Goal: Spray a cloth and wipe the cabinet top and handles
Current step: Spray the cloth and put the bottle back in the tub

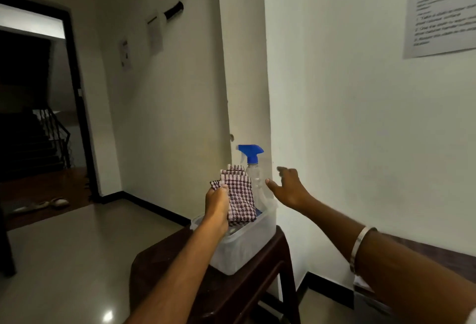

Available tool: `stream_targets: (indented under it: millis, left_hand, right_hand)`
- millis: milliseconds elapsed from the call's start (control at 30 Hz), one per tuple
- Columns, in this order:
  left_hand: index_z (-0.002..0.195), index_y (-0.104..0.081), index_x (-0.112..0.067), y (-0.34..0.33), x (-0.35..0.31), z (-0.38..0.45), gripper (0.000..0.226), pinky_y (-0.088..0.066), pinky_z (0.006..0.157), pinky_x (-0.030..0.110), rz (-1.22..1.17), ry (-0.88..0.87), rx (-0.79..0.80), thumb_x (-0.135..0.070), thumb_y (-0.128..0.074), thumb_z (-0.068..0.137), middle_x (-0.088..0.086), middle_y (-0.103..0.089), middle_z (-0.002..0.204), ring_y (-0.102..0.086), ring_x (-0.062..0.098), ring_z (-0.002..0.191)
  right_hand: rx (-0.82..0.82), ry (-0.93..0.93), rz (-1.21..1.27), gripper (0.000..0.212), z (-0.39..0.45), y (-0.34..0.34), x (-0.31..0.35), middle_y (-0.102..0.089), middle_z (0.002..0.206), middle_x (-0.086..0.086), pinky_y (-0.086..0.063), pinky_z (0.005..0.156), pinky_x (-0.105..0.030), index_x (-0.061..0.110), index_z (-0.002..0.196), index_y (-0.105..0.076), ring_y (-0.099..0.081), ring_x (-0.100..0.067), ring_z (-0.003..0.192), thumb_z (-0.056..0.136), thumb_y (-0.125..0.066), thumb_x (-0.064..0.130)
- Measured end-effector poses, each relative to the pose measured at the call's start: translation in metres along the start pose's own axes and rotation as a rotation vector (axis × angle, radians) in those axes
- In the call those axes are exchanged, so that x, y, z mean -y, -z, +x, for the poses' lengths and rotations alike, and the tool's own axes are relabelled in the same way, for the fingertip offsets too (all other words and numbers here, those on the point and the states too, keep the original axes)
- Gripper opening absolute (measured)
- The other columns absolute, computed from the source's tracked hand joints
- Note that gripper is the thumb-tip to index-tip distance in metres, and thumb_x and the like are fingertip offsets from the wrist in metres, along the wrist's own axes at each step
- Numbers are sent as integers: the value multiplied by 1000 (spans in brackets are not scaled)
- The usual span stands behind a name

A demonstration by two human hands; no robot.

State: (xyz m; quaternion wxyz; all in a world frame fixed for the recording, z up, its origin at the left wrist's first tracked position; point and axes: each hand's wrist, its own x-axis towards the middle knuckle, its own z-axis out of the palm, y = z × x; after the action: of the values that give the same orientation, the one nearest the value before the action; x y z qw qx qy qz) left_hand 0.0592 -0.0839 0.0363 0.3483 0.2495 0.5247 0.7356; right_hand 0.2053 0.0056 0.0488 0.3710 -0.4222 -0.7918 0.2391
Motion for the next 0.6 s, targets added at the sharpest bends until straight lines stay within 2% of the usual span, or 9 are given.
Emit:
stream_targets:
  millis: [100, 167, 200, 300, 467, 600]
  left_hand:
    - [114, -61, -3, -13, 0, -21, 29, -56, 56, 31, -68, 40, 62, -8, -39, 96, 14, -70, 99, -68, 27, 79]
    - [118, -59, -1, -26, 2, -33, 31, -56, 68, 39, -105, 64, 102, -8, -38, 97, 15, -69, 99, -67, 29, 80]
    - [118, -58, 0, -32, 3, -40, 31, -55, 68, 40, -117, 67, 123, -6, -37, 97, 16, -68, 98, -66, 29, 80]
    - [112, -59, -2, -55, 9, -63, 29, -53, 63, 41, -163, 90, 209, -2, -35, 96, 16, -66, 93, -65, 30, 79]
    - [95, -59, -4, -97, 29, -92, 26, -47, 80, 52, -196, 155, 309, -2, -32, 96, 16, -64, 88, -62, 31, 78]
    - [91, -61, -6, -135, 54, -109, 29, -50, 79, 51, -127, 216, 373, -6, -33, 98, 16, -65, 89, -62, 32, 78]
  right_hand:
    - [15, 49, 104, 48, -20, 7, 4, -52, 137, -14, -45, 101, -34, 5, 138, -46, -55, -26, 120, 99, -49, 33]
    - [50, 57, 205, 39, -36, 11, 1, -61, 127, -11, -49, 99, -36, 6, 127, -55, -60, -22, 110, 101, -45, 33]
    - [76, 44, 283, 37, -42, 13, -2, -63, 123, -10, -51, 98, -38, 8, 123, -58, -62, -21, 107, 101, -44, 33]
    - [127, -34, 512, 37, -60, 25, -18, -68, 114, -10, -53, 96, -39, 6, 116, -61, -66, -21, 103, 100, -44, 36]
    - [130, -17, 823, 38, -83, 53, -56, -68, 119, -12, -54, 93, -39, 7, 124, -58, -65, -25, 109, 100, -46, 34]
    - [138, -9, 970, 45, -98, 76, -91, -63, 126, -16, -48, 100, -43, 7, 130, -55, -60, -31, 119, 93, -54, 34]
